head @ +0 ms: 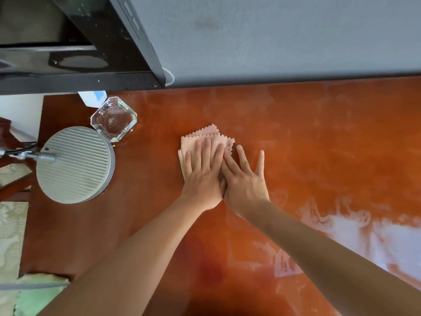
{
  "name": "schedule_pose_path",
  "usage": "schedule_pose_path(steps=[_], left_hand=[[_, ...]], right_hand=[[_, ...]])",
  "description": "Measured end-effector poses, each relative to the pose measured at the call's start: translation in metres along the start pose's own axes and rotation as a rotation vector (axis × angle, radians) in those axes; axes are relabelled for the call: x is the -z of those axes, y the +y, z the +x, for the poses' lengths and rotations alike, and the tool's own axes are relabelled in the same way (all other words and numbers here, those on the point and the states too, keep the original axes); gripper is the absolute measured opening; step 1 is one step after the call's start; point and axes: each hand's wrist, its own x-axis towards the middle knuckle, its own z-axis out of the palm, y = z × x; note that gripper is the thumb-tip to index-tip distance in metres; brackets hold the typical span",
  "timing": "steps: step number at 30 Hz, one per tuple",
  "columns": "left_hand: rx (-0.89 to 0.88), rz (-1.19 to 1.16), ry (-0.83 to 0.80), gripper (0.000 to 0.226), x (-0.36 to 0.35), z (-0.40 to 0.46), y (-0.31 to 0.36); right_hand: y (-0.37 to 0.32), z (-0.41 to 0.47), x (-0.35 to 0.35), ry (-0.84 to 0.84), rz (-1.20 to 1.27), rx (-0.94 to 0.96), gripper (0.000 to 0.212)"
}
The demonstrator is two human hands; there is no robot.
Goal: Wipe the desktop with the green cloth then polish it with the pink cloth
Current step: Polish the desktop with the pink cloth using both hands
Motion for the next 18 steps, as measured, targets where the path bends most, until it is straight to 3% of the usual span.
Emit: schedule_pose_path(steps=[10,14,18], left_hand=[[0.079,-0.021,0.033,0.075,0.042,0.091,-0.01],[0.138,-0.005,0.031,0.078,0.049,0.111,0.008],[0.078,0.004,0.047,0.073,0.049,0.126,0.043]], right_hand=[[0.032,0.091,0.028,0.112,0.048,-0.026,0.061],[0.055,0.098,0.032,0.12,0.039,-0.028,0.059],[0.09,0.087,0.029,0.128,0.05,-0.098,0.058]])
